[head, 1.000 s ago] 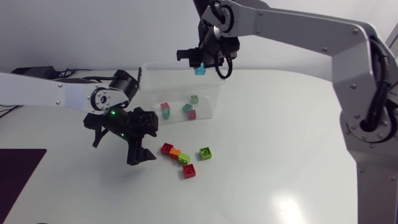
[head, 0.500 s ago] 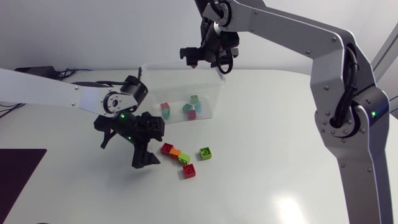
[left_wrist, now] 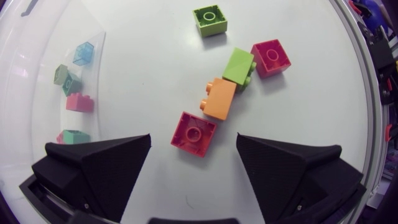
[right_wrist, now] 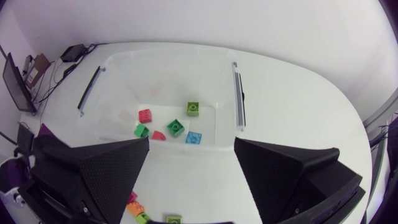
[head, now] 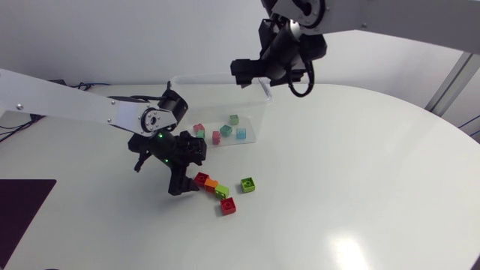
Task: Place the duplo bricks in the container
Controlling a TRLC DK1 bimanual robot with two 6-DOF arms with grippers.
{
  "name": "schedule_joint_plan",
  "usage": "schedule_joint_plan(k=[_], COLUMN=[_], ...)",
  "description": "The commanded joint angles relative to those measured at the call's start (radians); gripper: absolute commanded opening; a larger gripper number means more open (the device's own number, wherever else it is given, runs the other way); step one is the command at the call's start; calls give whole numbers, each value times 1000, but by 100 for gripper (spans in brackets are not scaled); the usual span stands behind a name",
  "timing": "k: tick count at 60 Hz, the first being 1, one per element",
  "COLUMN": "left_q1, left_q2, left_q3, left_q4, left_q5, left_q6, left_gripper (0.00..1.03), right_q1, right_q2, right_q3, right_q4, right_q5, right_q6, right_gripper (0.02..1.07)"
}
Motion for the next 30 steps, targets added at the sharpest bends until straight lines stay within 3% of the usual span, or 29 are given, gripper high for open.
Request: schedule_joint_plan(k=[1, 8, 14, 19, 24, 30], left_q1=[-19, -36, -47, -54, -62, -64], left_q2=[44, 78, 103, 118, 126, 118], left_q3=[40, 67, 81, 93, 109, 124], left_q4=[-8, -38, -67, -104, -156, -192], left_q5=[-8, -26, -34, -42, -49, -51], left_q6=[40, 43, 44, 44, 43, 25], left_gripper=[93, 91, 82, 65, 27, 25], right_q1=[-11, -18, -11, -6, 11, 49], right_q2=[-98, -213, -273, -288, -274, -253], right_q3=[-152, -367, -526, -612, -655, -681], right_q4=[33, 89, 128, 160, 169, 184], right_q5=[-24, -51, -63, -67, -67, -67], right_q6=[-31, -45, -50, -53, -56, -59], right_gripper=[102, 102, 102, 102, 102, 102])
